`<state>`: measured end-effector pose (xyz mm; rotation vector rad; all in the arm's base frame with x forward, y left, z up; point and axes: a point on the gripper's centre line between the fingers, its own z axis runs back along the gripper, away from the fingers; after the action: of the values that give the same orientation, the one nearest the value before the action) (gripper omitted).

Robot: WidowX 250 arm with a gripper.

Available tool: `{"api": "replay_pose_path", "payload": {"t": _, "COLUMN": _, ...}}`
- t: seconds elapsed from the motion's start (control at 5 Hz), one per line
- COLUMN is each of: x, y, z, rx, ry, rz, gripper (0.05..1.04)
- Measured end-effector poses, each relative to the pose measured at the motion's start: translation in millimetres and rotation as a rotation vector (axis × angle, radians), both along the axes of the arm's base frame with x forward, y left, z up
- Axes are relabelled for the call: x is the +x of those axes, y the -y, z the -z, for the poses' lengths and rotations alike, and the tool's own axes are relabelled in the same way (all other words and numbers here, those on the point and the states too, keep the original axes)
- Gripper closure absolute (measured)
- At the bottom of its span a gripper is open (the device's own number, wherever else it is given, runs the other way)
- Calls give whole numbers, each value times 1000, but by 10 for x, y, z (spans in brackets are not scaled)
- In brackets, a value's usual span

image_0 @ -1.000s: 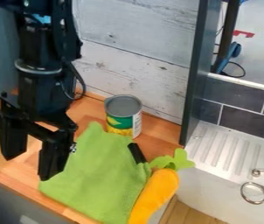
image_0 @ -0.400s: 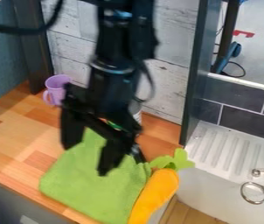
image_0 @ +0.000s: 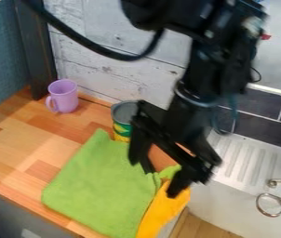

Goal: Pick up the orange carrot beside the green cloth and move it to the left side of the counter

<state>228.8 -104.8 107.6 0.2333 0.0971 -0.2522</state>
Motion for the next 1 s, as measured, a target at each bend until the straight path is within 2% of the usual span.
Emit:
{"api": "replay_pose_path", "payload": {"t": 0.4, "x": 141, "y": 80, "z": 221, "rx": 12, "ry": 49, "rz": -9, "gripper": 83}}
{"api": "replay_pose_path", "payload": {"t": 0.6, "x": 263, "y": 98, "z": 353, "rx": -16, "ry": 154, "rz": -11, "gripper": 83}}
{"api": "replay_pose_path", "payload": {"t": 0.8, "x": 344, "y": 168, "z": 505, "rx": -50, "ry": 187, "rz": -6, "gripper": 83}}
{"api": "replay_pose_path", "payload": {"t": 1.0, "x": 340, "y": 231, "z": 640, "rx": -77, "ry": 156, "rz": -2, "gripper": 83}}
